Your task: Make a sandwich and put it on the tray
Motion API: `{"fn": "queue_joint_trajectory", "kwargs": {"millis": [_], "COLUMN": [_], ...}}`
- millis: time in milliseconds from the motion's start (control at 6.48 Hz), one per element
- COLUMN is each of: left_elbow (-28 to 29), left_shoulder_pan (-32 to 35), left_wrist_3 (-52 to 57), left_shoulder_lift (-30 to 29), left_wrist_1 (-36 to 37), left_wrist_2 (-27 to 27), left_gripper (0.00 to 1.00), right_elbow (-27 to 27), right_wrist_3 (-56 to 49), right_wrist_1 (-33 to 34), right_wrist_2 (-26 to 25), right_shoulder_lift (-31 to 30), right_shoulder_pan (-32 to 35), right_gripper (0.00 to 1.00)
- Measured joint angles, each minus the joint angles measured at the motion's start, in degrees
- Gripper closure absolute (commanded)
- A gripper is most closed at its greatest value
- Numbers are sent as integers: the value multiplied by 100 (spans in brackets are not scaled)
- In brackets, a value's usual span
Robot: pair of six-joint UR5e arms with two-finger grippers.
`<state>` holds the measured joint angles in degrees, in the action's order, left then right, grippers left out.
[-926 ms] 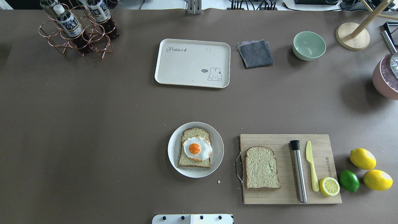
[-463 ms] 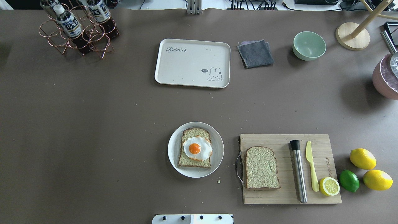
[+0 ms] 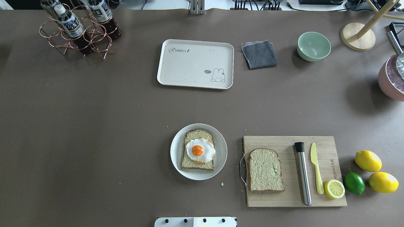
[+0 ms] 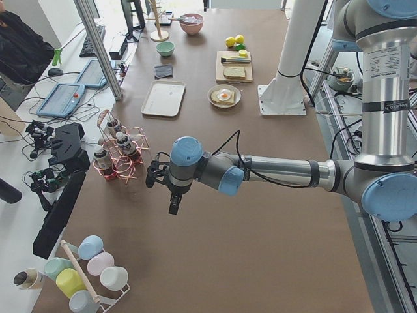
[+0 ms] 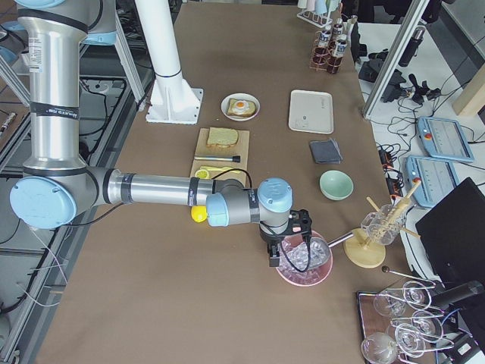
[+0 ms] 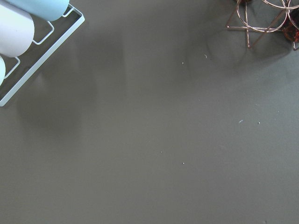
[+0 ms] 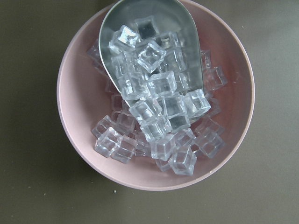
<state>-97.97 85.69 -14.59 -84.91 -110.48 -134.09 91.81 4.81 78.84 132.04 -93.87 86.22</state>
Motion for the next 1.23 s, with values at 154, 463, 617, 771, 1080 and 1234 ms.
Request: {"fn": "queue_joint_trajectory", "kwargs": {"millis": [154,463,617,771,1080,1234], "left_elbow": [-2,-2,-6,-12,-37,-65], "left_shoulder_pan": [0,0,7,14,24,26], "left_wrist_3": [0,0,2,18,63,78], "left_shoulder_lift": [-7,-13,-11,-2,24,31], "left_wrist_1": [0,0,0,-2,-10,-15], "left_wrist_2": [0,5,4,-2,-10,-11], "left_gripper": [2,2,2,2,2,2], "right_elbow": [-3,-5,-1,9,45,46], "right_wrist_3": [0,-18,-22,-23,-30,-22], "right_wrist_1": [0,0,-2,-4,-49,-116], "right_wrist_2": [4,6,6,5,0,4], "right_shoulder_lift": [1,2,-2,-5,-7,-3], "right_shoulder_pan": [0,0,0,0,0,0], "right_gripper": [0,0,0,0,0,0]}}
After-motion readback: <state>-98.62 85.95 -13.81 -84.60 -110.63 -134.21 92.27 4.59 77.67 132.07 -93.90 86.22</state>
